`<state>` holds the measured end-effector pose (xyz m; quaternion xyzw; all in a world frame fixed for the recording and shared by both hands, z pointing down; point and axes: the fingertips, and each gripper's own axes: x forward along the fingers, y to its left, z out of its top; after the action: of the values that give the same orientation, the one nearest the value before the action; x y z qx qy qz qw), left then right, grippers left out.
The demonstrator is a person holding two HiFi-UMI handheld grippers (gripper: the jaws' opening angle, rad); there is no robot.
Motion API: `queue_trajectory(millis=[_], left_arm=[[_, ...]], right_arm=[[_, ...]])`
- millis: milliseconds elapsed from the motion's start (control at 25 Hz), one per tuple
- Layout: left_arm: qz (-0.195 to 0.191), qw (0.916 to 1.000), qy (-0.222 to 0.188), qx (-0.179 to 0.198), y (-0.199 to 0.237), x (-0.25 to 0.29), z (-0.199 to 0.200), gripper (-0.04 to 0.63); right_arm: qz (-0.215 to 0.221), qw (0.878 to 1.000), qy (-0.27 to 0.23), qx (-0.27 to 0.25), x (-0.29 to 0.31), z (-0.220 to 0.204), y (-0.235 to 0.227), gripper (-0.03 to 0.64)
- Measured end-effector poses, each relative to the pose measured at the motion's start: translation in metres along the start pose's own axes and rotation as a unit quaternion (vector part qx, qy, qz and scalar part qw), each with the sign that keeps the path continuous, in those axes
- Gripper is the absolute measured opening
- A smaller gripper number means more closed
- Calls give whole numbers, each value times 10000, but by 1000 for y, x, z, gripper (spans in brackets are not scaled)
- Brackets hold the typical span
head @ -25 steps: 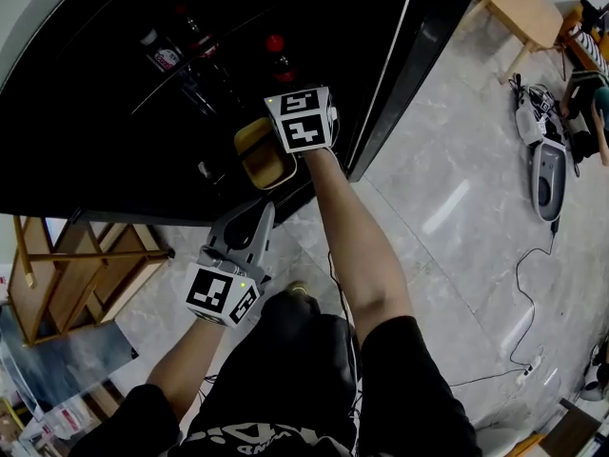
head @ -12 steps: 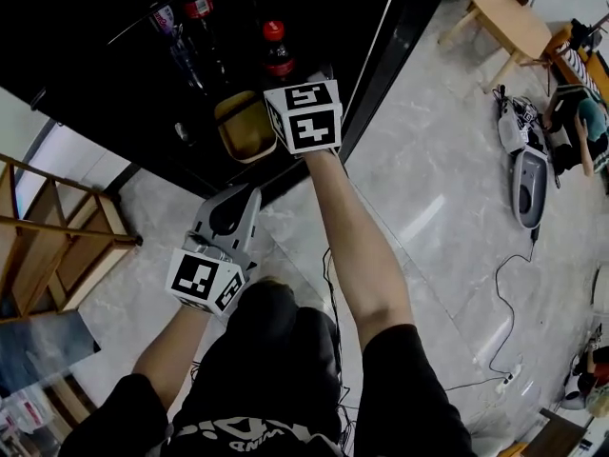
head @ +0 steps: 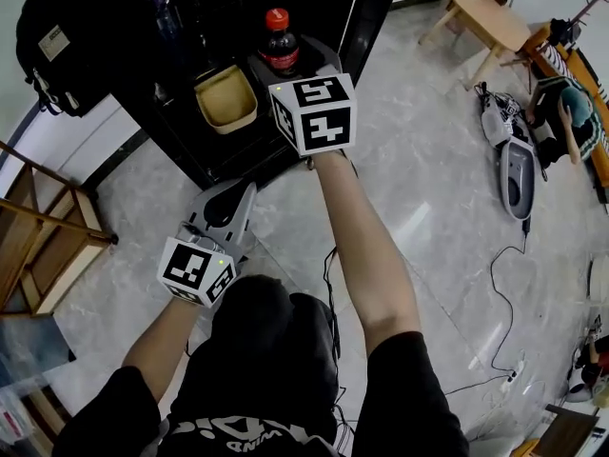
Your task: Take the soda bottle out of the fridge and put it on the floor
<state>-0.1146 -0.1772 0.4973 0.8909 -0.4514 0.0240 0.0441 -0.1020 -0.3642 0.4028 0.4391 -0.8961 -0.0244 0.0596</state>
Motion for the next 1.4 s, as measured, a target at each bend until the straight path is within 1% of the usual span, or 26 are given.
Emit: queue_trajectory(millis=[280,440,560,680,880,1120,1400], left_arm=[[-298,9994,-13,185,-33,-12,-56,6],[-419,9989,-2,227,-46,-20,-79,6],[-559,9981,-32,272,-59,-22,-88,6],[-697,9973,-70,217,-71,-23,-94,6],[-909,9956,-65,235,-89,-19,-105,6],[-1187,9924,-24,318,-105,-12,-124,6],[-1473,9887,32,274,-117,-2,-152,6]], right_arm=[[-105,9999,-112,-17,-49,-50,5,313],[-194,9998,-67,-35,-72,-78,9,313],[-286,9996,-13,-16,-90,-98,10,313],[-390,9992,-7,28,-109,-114,8,313],[-619,9980,34,129,-140,-139,-4,313],[-974,9950,111,199,-175,-178,-16,313],[-1255,9913,183,357,-201,-226,-26,313]])
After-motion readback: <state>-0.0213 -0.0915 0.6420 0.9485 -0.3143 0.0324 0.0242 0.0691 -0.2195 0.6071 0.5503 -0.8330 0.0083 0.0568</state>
